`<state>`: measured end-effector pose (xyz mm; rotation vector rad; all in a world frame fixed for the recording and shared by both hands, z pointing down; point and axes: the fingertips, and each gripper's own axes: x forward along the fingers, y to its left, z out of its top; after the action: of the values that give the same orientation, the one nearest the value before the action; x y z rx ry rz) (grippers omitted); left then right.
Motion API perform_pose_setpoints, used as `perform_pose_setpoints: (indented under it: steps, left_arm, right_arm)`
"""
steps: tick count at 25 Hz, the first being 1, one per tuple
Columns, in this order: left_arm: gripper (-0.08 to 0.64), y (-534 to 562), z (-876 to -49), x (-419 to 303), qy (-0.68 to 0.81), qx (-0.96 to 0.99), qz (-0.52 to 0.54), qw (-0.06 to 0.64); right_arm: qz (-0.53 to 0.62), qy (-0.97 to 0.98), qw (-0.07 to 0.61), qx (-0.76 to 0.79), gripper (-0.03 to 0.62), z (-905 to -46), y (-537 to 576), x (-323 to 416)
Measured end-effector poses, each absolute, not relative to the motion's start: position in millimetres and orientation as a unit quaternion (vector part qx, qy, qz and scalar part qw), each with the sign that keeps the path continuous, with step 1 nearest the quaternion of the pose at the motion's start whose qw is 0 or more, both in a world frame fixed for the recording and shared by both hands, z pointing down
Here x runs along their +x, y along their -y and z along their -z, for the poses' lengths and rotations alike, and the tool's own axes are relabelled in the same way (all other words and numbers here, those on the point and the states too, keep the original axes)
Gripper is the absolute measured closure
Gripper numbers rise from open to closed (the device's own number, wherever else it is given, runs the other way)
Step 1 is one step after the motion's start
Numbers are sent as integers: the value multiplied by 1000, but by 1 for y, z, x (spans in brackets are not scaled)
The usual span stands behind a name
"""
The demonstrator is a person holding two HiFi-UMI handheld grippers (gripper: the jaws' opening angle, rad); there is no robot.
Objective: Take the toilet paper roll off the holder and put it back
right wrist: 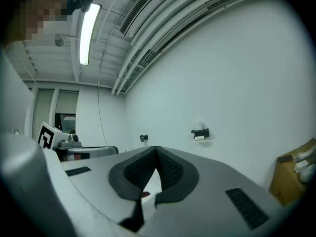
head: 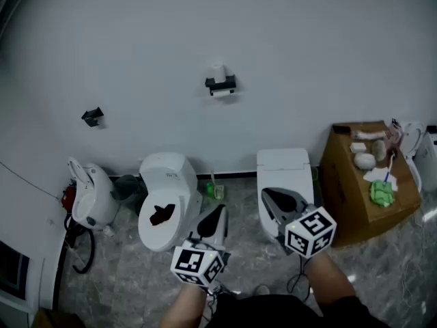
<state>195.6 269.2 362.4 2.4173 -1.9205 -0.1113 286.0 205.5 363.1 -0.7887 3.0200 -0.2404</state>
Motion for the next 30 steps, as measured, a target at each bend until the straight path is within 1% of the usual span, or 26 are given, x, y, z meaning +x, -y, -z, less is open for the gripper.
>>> perform_pose_setpoints:
  steps: [6, 10, 14, 15, 17, 21, 30]
  left_arm:
    - [555, -269, -360, 192, 624, 780, 36, 26]
    - [555, -266, -362, 192, 624, 780, 35, 28]
    - [554, -263, -366, 195, 621, 782, 32, 35]
    - [545, -262, -367, 196, 621, 783, 31, 36]
    - [495, -259, -368, 197, 619, 784, 29, 39]
    - [474, -250, -368, 200, 617, 785, 27, 42]
    - [460, -234, -369, 201, 616, 786, 23, 44]
  right_arm:
    - [78, -965, 6, -249, 597, -362, -204, 283]
    - [86, -967, 19, -240, 597, -364, -202, 283]
    - [82, -966, 11, -243, 594, -364, -200, 286]
    - [82, -966, 12, -244, 594, -365, -199, 287]
    - [82, -966, 16, -243, 592, -367, -196, 288]
    - [81, -968, 22, -236, 544, -366, -190, 291]
    - [81, -967, 19, -241, 492, -368, -171, 294]
